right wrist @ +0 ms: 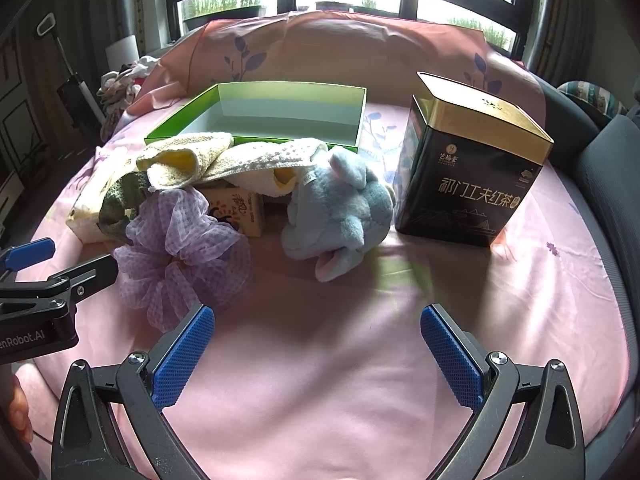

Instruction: Organize soft objects

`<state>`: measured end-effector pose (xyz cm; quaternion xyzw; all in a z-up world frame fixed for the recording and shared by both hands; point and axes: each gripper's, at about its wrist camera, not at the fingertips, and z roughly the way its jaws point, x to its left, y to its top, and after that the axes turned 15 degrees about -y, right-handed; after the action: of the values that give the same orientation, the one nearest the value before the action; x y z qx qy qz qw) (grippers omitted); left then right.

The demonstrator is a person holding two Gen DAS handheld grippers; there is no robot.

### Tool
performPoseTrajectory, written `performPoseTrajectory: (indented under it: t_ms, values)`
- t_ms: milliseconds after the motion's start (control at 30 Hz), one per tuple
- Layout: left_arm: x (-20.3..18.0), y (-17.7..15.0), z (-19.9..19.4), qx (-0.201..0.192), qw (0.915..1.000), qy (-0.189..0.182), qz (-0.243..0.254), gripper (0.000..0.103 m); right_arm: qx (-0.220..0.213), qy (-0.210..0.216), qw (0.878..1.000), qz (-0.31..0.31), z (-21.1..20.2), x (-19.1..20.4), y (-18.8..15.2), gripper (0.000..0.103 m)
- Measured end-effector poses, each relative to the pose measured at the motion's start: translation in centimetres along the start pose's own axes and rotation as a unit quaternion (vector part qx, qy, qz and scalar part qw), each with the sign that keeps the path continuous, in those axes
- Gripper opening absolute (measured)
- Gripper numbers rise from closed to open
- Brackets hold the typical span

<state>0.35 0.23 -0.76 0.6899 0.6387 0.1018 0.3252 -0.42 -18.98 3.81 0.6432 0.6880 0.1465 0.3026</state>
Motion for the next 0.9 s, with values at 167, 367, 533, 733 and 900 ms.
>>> performPoseTrajectory:
  t_ms: [167,367,533,733,900]
  values:
    - [1.0,0.2,0.4,0.01,0.9988,-0.042,-0.024,0.102,0.003,0.025,1.0,-0.003,0.2,0.3,-0.3,0.103]
    - [1.7,0.3,1.0,0.023,0.9929,-0.103,-0.054,0.102,0.004,0.067,0.998,-0.02,0.4,1.2,-0.6,0.103]
    - [2.1,0.6,2.0,0.031,0.9843,-0.159,-0.071,0.102,0.009,0.125,0.992,-0.025,1.1,2.4,-0.8,0.103]
    - [2.7,1.6,4.3,0.046,0.9764,-0.191,-0.089,0.086,0.029,0.186,0.982,-0.025,3.7,4.8,-0.7,0.103]
    - [3.2,1.9,4.7,0.051,0.9721,-0.207,-0.098,0.048,0.041,0.215,0.975,-0.028,4.8,5.8,-0.4,0.068]
